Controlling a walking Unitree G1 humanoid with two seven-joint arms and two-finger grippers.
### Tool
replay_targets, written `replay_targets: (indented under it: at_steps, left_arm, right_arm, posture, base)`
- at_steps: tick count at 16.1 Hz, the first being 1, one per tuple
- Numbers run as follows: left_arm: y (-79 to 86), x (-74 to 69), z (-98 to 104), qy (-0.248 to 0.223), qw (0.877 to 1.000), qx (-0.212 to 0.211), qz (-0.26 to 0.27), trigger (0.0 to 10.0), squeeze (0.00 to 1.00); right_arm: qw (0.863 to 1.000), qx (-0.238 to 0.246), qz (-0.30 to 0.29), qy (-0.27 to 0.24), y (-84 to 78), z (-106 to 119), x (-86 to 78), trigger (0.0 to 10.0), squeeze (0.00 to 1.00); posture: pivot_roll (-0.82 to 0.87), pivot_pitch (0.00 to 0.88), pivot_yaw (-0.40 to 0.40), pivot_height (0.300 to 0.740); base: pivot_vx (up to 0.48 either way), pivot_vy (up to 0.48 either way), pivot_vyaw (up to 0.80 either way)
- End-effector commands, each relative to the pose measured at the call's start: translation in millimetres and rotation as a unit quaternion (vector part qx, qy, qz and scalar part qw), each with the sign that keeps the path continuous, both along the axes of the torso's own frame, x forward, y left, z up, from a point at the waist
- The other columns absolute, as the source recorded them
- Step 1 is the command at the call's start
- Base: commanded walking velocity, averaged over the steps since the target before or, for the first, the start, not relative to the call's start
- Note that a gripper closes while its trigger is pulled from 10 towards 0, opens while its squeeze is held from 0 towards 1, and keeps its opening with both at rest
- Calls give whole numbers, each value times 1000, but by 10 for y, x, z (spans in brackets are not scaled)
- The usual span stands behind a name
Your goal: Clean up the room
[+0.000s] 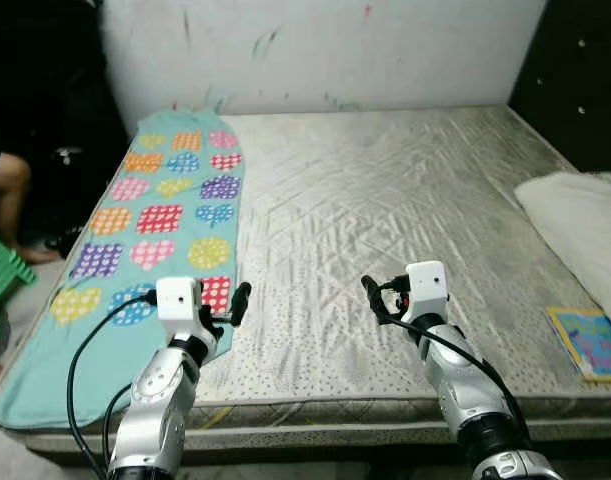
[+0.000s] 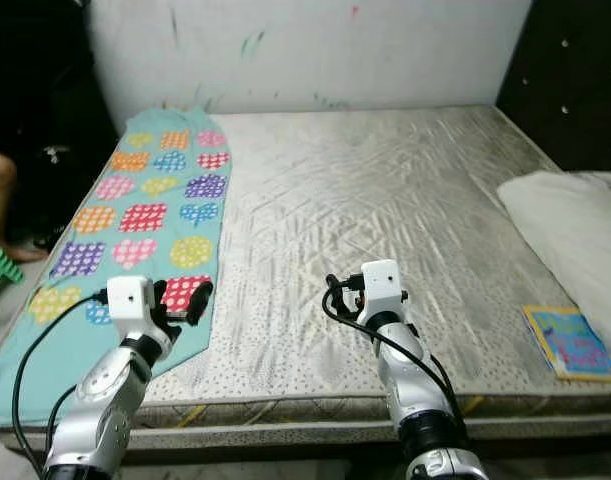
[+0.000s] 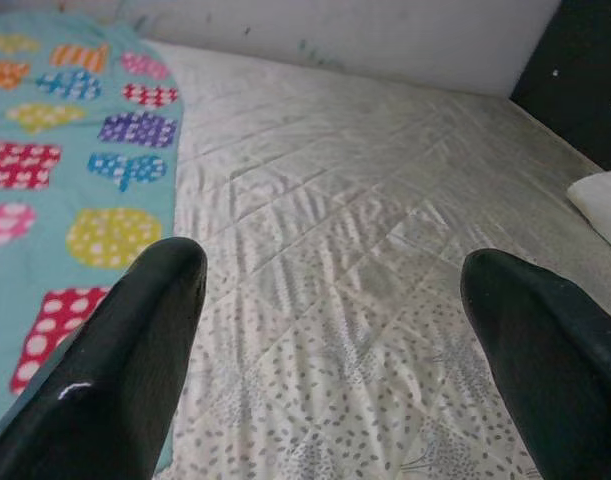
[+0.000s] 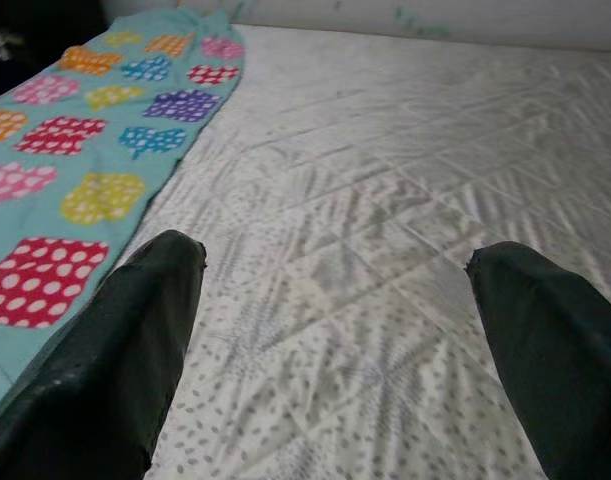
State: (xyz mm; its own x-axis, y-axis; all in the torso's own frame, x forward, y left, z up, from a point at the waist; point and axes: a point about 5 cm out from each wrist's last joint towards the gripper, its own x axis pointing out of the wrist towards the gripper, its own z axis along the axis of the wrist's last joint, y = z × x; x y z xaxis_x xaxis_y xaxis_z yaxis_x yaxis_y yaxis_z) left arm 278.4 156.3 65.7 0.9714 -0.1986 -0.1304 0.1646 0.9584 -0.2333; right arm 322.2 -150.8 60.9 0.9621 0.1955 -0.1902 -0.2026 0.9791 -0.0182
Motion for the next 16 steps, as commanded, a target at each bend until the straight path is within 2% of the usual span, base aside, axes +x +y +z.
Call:
replay_targets:
  at_steps: [1,4,5,9,16]
  left_arm:
    - [21,-7,45,-9,1000,-3,10,10000,0]
    - [67,15,32,7,999,-16,38,10000,0]
    - [51,20,37,5,999,-19,30,10000,0]
    - [-10,20,32,11,1000,-22,17,10000,0]
    - [22,35,43,9,998,-40,40,10000,0]
  right_arm:
    - [1000,4,7,-1,14,29,27,10000,0]
    - [1000,5,9,2,-3,22,15,10000,0]
    - [1000,6,8,3,-9,22,12,10000,0]
    - [1000,6,2,2,-46,24,7,10000,0]
    - [1000,2,11,5,-53,40,21,10000,0]
  posture:
    - [-51,0,-10,740]
    - [-55,0,-16,740]
    - [-60,0,-12,740]
    - [-69,0,-10,740]
    - [-73,0,-28,740]
  base:
    - [304,0,0]
    - [0,0,0]
    - [0,304,0]
    - [0,480,0]
    - [0,480,0]
